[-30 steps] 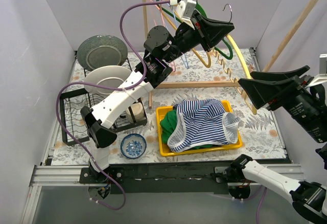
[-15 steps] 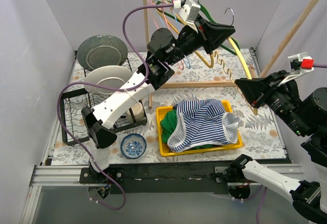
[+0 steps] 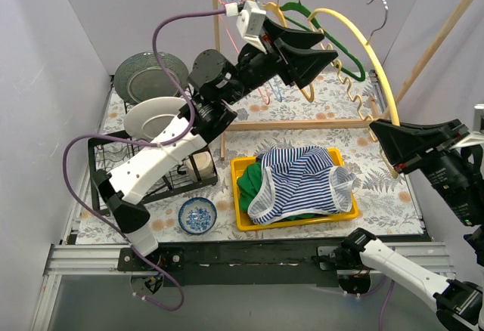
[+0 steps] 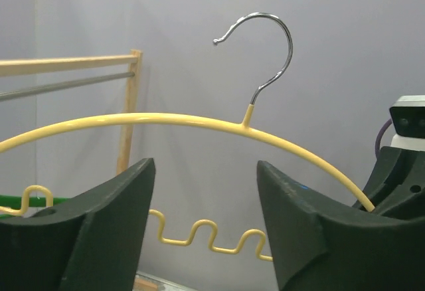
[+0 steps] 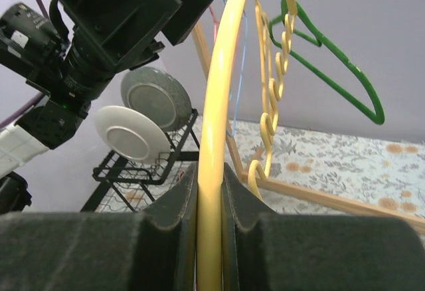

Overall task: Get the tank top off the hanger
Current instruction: Place the hanger at the clothesline.

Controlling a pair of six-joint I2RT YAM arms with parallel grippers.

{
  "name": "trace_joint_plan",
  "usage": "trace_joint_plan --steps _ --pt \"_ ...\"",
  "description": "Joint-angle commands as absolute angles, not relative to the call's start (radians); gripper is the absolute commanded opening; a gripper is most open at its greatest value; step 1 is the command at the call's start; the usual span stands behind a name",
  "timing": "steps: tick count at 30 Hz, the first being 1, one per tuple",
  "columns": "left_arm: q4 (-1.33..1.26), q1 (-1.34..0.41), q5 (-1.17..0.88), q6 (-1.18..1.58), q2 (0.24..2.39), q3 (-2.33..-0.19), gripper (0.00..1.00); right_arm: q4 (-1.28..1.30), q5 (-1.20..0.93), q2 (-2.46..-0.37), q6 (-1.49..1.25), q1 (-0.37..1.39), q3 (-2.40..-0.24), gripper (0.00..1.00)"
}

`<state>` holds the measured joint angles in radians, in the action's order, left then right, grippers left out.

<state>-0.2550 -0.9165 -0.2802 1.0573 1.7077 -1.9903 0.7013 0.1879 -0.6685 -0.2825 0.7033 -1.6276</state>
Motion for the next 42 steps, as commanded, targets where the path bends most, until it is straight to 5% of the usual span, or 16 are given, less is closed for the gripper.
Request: trace_joint_plan --steps 1,6,8,21,42 --pt "-0.315 -0.913 -0.262 1.057 1.588 -1.945 0.67 0.534 0.141 -0.64 -0.271 0.703 -1.649 0.01" --pt "-0.276 -0.914 -0.253 1.045 1.536 -1.944 0.79 0.514 0.135 -0.632 -0.285 0.703 -1.666 0.01" --pt "-0.262 -0.914 -0.244 1.034 1.514 -1.921 0.98 0.54 0.155 -0.643 -0.272 0.703 -1.69 0.01" --pt "-0.075 -0.913 -0.176 0.919 1.31 -1.786 0.98 0.686 0.431 -0.689 -0.19 0.703 -1.663 0.01" --pt "0.156 -0.913 -0.012 0.839 0.95 -1.548 0.98 0.339 0.548 -1.009 -0.123 0.703 -1.658 0.01"
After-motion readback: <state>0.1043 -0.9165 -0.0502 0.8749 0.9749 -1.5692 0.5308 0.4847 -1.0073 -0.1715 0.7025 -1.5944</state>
